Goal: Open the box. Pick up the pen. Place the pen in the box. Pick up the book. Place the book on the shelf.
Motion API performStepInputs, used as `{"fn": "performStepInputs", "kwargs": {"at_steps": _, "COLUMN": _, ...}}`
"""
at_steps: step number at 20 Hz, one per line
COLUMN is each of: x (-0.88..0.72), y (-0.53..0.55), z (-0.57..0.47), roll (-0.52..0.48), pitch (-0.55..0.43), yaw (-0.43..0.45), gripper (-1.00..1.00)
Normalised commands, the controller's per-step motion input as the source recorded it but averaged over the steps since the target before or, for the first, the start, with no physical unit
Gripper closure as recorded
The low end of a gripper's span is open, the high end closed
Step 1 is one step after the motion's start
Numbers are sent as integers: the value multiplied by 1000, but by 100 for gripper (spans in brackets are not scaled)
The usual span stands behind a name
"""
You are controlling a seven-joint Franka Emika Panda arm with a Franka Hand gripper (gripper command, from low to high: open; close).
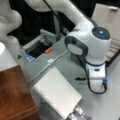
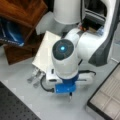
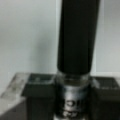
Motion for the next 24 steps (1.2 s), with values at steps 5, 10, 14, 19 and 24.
{"fn": "performStepInputs", "kwargs": {"at_steps": 5, "x": -61, "y": 247, "z": 383, "roll": -55, "pitch": 121, "yaw": -300, "gripper": 100}}
{"fn": "performStepInputs", "kwargs": {"at_steps": 10, "x": -44, "y": 225, "z": 356, "roll": 8, "pitch": 93, "yaw": -448, "gripper": 100}}
{"fn": "performStepInputs", "kwargs": {"at_steps": 14, "x": -26, "y": 140, "z": 275, "roll": 94, "pitch": 117, "yaw": -422, "gripper": 100}}
{"fn": "performStepInputs", "kwargs": {"at_steps": 19, "x": 39, "y": 144, "z": 237, "roll": 122, "pitch": 149, "yaw": -428, "gripper": 100}}
{"fn": "performStepInputs", "kwargs": {"at_steps": 24, "x": 80, "y": 231, "z": 164, "roll": 72, "pitch": 131, "yaw": -414, "gripper": 100}}
